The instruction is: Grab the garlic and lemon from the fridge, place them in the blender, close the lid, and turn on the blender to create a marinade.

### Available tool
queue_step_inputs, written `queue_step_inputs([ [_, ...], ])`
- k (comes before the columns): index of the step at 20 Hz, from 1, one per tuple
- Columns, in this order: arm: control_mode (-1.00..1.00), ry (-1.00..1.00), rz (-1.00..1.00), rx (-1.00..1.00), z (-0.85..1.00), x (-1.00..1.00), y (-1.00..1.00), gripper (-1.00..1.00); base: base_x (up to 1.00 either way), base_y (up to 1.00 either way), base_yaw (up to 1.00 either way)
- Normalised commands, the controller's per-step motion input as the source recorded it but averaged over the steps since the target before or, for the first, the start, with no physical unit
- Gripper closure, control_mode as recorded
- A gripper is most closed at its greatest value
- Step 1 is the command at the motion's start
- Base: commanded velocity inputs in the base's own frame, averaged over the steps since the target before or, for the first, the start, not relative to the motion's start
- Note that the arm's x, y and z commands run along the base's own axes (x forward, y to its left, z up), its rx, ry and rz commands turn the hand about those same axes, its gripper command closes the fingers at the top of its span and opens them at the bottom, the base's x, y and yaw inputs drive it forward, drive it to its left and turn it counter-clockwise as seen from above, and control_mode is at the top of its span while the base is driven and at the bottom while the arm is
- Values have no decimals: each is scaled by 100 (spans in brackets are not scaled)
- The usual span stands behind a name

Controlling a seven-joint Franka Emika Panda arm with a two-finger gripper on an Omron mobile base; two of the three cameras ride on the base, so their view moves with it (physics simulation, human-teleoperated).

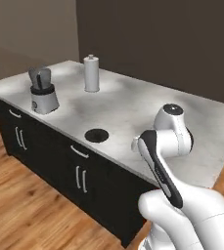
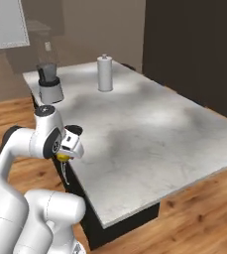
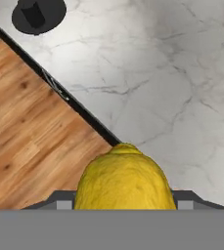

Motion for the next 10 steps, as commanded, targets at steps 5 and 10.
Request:
queue_step_inputs([
  [5, 100, 0, 0, 0, 0, 0, 0, 100, 27, 100, -39],
  [10, 100, 0, 0, 0, 0, 0, 0, 100, 23, 100, -37],
])
